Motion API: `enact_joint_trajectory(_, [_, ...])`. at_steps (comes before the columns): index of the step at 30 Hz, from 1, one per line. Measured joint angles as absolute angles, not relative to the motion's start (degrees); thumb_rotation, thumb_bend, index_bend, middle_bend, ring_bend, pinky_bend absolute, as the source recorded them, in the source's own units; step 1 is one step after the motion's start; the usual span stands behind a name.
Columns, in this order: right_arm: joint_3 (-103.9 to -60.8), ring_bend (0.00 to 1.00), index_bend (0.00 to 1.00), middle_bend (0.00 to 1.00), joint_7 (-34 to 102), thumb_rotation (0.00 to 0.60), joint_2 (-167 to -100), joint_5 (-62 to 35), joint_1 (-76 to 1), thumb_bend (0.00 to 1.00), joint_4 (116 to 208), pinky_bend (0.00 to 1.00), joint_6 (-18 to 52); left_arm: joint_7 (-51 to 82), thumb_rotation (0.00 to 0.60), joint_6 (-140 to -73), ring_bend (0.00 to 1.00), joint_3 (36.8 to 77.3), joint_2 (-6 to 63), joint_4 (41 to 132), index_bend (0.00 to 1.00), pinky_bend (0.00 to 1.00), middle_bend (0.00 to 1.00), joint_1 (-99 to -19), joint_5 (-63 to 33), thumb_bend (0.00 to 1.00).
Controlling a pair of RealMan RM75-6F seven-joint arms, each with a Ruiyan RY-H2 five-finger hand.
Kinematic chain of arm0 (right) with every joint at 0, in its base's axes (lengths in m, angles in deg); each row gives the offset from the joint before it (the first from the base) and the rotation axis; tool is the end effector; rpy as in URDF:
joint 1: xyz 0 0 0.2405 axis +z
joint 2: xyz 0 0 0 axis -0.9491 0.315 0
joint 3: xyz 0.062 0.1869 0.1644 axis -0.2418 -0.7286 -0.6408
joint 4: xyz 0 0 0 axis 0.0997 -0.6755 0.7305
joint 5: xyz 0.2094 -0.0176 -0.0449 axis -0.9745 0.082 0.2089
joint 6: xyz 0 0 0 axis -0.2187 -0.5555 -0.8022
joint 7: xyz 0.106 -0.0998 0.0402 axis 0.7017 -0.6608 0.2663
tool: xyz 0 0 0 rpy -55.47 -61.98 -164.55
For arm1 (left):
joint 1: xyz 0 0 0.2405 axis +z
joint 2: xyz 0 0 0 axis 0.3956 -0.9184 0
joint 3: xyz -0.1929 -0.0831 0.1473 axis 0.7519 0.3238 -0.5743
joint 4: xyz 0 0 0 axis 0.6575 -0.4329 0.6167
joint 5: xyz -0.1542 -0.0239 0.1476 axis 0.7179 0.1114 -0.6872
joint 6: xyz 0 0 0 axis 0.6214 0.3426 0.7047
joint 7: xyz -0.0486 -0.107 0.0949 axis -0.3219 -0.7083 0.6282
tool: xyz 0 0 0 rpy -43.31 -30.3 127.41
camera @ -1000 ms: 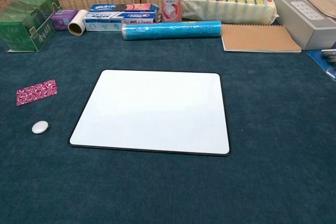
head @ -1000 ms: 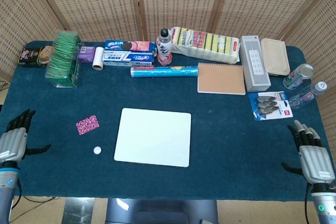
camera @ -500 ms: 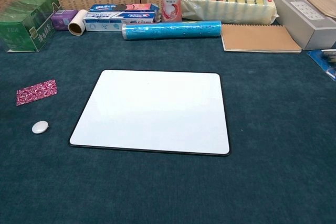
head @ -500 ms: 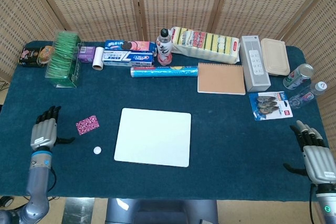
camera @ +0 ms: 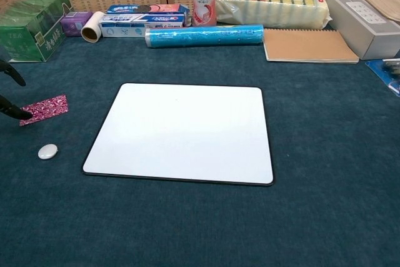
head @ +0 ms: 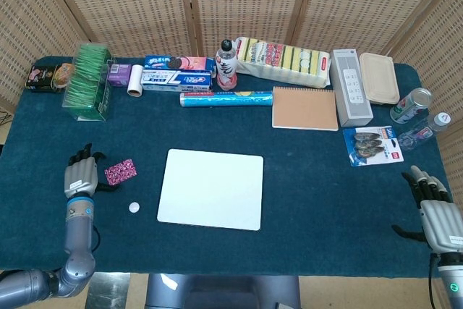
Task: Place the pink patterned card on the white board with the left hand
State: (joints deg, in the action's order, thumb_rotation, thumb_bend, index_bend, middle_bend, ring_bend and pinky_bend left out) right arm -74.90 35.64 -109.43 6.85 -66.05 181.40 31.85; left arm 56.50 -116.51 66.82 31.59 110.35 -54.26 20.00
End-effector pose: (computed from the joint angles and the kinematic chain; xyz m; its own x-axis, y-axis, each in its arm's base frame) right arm -0.3253 -0.1915 0.1679 0.3932 -0.1008 0.9139 -0.9170 0.0297 0.3978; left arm -0.2450 0.3141 0.0268 0.2851 0.3207 0.9033 0.8421 0.3663 -0.3958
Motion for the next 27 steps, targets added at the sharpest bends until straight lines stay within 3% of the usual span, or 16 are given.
enact_joint_trajectory(10, [-74.79,0.00,0.03,0.00,36.34,0.600,-109.01,6.77,-66.03,0.00,181.55,0.00,31.60,54.17,0.600,-113.60,0.00,66.31,33.31,106.40,0.29,0.05,0.00,-55.23,20.38,0.13])
enact_joint_trajectory(27, [-74.77,0.00,0.03,0.00,36.84,0.600,-108.54,6.28,-65.85,0.00,181.74,0.00,30.96,52.23,0.600,-111.84,0.00,65.64,34.86,102.63,0.29,0.05,0.00,-56.31,21.26,0.14])
